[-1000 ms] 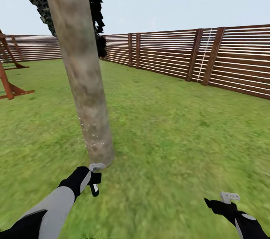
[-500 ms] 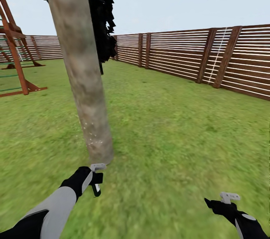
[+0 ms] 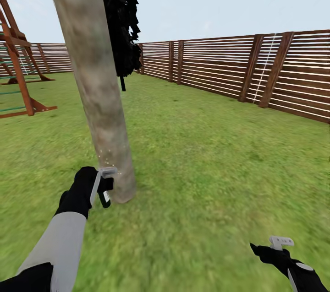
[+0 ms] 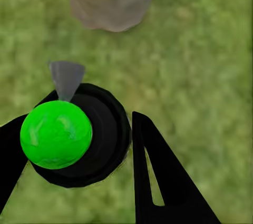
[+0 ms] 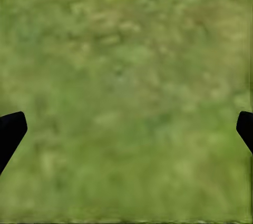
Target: In the garden, pick up the pesticide atomizer on the floor and spray pesticide onto both trees until each tree trunk is fully covered.
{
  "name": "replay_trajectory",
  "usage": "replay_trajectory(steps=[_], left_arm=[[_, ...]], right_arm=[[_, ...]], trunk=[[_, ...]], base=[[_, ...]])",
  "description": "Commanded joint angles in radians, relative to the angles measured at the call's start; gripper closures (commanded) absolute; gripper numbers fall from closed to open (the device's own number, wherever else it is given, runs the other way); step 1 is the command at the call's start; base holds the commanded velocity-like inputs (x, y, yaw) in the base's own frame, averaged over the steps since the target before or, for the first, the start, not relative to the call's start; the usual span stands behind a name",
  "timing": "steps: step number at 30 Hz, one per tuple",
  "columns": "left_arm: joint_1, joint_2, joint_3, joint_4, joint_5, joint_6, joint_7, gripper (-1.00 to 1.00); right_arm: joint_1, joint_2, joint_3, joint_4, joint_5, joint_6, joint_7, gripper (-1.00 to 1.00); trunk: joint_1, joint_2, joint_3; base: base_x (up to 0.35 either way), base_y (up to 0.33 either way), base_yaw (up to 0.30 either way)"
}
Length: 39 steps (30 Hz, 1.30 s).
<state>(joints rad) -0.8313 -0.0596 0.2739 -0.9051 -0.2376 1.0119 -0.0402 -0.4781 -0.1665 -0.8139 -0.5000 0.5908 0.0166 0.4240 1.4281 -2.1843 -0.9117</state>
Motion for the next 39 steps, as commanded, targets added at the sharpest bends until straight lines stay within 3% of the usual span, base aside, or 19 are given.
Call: replay_trajectory(steps=[1, 6, 8, 10, 14, 16, 19, 23, 26, 31, 33, 34, 37, 39], left_arm=[[-0.01, 0.0, 0.003, -0.008, -0.005, 0.007, -0.004, 1.0], [-0.138, 0.006, 0.003, 0.009, -0.013, 0.015, -0.002, 1.0], [-0.2, 0.014, 0.004, 0.056, -0.017, 0.018, 0.0, 1.0], [-0.259, 0.037, 0.003, 0.131, -0.025, 0.02, 0.001, 1.0], [-0.249, 0.047, 0.0, 0.153, -0.027, 0.018, 0.002, 1.0], [-0.181, 0.045, -0.002, 0.153, -0.029, 0.012, 0.003, 1.0], [-0.135, 0.043, -0.005, 0.151, -0.029, 0.008, 0.003, 1.0], [-0.147, 0.047, 0.0, 0.123, -0.03, 0.015, 0.002, 1.0], [-0.269, 0.057, -0.001, 0.137, -0.026, 0.019, 0.002, 1.0], [-0.403, 0.066, -0.003, 0.228, -0.033, 0.019, 0.003, 1.0], [-0.399, 0.066, -0.004, 0.235, -0.064, 0.016, 0.003, 1.0], [-0.373, 0.068, -0.003, 0.238, -0.076, 0.011, 0.003, 1.0], [-0.22, 0.069, -0.001, 0.233, -0.087, -0.003, -0.006, 1.0], [-0.21, 0.072, 0.005, 0.227, -0.085, -0.003, -0.008, 1.0]], right_arm=[[-0.001, 0.001, -0.008, -0.002, 0.007, 0.002, 0.009, -1.0], [0.0, 0.001, -0.008, -0.002, 0.007, 0.002, 0.009, -1.0], [0.0, 0.001, -0.008, -0.002, 0.007, 0.002, 0.009, -1.0], [0.0, 0.001, -0.009, -0.002, 0.007, 0.001, 0.009, -1.0], [0.0, 0.001, -0.008, -0.002, 0.007, 0.001, 0.009, -1.0], [0.0, 0.001, -0.008, -0.002, 0.007, 0.001, 0.009, -1.0], [0.0, 0.001, -0.008, -0.002, 0.007, 0.002, 0.009, -1.0], [0.0, 0.001, -0.009, -0.002, 0.007, 0.002, 0.01, -1.0], [0.0, 0.0, -0.01, -0.002, 0.007, 0.001, 0.009, -1.0], [0.0, 0.001, -0.009, -0.002, 0.007, 0.0, 0.009, -1.0], [0.0, 0.002, -0.008, -0.001, 0.008, 0.0, 0.009, -1.0], [0.0, 0.002, -0.008, -0.001, 0.008, 0.0, 0.009, -1.0], [0.0, 0.004, -0.008, 0.0, 0.009, 0.002, 0.009, -1.0], [0.0, 0.004, -0.008, 0.0, 0.009, 0.002, 0.009, -1.0]], trunk=[[-0.001, 0.0, -0.001], [-0.001, 0.0, -0.001], [-0.001, 0.0, -0.001], [-0.001, 0.0, -0.001], [-0.001, 0.0, -0.001], [-0.001, 0.0, -0.001], [-0.001, 0.0, -0.001], [-0.001, 0.0, -0.001], [-0.001, 0.0, -0.001], [-0.001, 0.0, -0.001], [-0.001, 0.0, -0.001], [-0.001, 0.0, -0.001], [-0.001, 0.0, -0.001], [-0.001, 0.0, -0.001]], base=[[-0.326, 0.0, 0.0], [-0.087, 0.0, 0.0], [-0.005, 0.0, 0.0], [-0.001, 0.0, 0.0], [0.0, 0.0, 0.0], [0.0, 0.0, 0.0], [-0.101, 0.0, 0.0], [-0.216, 0.0, 0.0], [-0.026, 0.0, 0.0], [-0.001, 0.0, 0.0], [0.0, 0.0, 0.0], [0.0, 0.0, 0.0], [0.0, 0.0, 0.0], [0.0, 0.0, 0.0]])
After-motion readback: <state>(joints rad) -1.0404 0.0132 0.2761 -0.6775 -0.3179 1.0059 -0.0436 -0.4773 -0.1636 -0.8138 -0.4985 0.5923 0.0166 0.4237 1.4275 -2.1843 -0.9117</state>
